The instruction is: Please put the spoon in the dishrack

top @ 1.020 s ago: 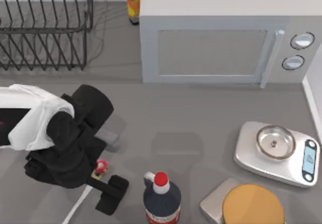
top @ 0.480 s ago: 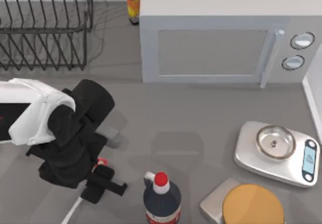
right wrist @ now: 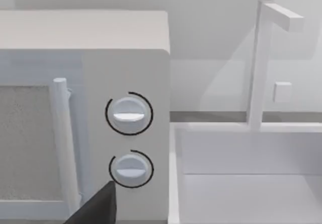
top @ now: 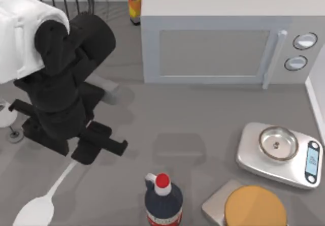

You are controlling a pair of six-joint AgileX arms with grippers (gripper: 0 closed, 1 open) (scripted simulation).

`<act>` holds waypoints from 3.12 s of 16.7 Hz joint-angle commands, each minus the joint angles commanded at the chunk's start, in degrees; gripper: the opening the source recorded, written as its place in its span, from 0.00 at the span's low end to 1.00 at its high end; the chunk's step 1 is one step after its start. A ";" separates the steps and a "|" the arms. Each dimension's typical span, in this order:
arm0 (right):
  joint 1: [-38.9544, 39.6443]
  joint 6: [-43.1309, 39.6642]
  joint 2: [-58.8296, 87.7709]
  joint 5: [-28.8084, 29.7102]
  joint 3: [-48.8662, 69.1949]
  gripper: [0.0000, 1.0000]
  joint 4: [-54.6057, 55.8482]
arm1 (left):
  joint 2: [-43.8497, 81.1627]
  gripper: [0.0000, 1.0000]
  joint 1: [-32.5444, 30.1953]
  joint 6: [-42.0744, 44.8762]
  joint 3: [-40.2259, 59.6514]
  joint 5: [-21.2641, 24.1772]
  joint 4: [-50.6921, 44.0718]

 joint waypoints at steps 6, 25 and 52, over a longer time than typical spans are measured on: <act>0.00 0.00 0.00 0.00 0.00 1.00 0.00 | -4.78 0.00 -0.30 -0.18 13.28 0.20 -15.41; 0.00 0.00 0.00 0.00 0.00 1.00 0.00 | -24.92 0.00 26.44 3.91 2.30 7.61 30.88; 0.00 0.00 0.00 0.00 0.00 1.00 0.00 | -1.27 0.00 37.91 6.61 -11.01 8.32 100.86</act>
